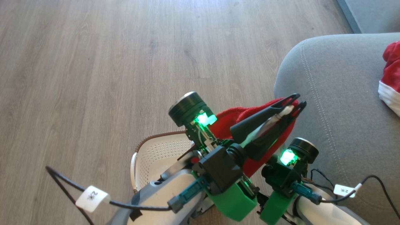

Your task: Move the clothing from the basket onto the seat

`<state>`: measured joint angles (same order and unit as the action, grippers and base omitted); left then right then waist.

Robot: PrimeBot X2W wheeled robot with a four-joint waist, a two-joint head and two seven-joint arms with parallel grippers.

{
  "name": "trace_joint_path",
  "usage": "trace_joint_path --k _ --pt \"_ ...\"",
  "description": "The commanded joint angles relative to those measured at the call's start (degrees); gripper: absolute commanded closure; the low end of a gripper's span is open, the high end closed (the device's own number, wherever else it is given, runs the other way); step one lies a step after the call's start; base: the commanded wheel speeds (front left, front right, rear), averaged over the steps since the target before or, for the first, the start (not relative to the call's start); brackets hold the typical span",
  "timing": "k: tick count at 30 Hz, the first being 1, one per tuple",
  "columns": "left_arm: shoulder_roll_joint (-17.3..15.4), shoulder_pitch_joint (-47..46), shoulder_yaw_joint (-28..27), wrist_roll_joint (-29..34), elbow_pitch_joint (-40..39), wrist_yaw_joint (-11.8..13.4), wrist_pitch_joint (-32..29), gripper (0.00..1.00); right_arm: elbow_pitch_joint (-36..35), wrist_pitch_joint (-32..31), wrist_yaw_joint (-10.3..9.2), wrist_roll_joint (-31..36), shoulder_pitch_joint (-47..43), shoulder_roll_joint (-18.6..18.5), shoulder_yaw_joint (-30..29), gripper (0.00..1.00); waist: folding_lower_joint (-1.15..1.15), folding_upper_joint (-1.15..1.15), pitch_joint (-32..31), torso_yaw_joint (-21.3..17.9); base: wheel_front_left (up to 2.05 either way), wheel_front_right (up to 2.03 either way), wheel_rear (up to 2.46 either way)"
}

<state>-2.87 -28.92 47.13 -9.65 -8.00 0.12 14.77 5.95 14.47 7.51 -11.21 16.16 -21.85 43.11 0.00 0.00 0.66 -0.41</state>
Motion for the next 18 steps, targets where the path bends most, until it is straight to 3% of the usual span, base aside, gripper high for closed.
trace_joint_path --k 1,6,7,8,18 --pt "0.0 -3.25 -1.31 -0.43 -1.84 -0.21 0.23 1.0 -1.19 0.52 -0.02 0.51 1.97 0.36 0.22 0.0 0.0 0.0 0.0 0.18 0.0 0.0 0.0" --pt "0.0 -3.21 -0.33 -0.74 -2.0 -0.46 0.23 1.0 -0.68 0.52 -0.02 0.8 2.16 1.18 0.03 0.0 0.0 0.0 0.01 0.58 0.0 0.0 0.0" --pt "0.0 -3.17 -0.14 -0.8 -2.01 -0.5 0.23 1.0 -0.67 0.52 -0.02 0.95 2.2 1.37 -0.18 0.56 0.0 0.0 0.02 0.66 0.0 0.0 0.0" --pt "0.0 -3.13 0.03 -0.82 -2.0 -0.53 0.23 1.0 -0.84 0.52 -0.02 1.11 2.16 1.68 -0.72 0.98 0.0 0.0 0.03 0.75 0.0 0.0 0.0" --pt "0.0 -2.27 -0.03 -1.24 -1.84 -0.56 0.23 1.0 -1.75 0.52 -0.02 0.84 -1.05 5.2 -8.96 1.0 0.0 0.0 -0.19 1.37 0.0 0.0 0.0"
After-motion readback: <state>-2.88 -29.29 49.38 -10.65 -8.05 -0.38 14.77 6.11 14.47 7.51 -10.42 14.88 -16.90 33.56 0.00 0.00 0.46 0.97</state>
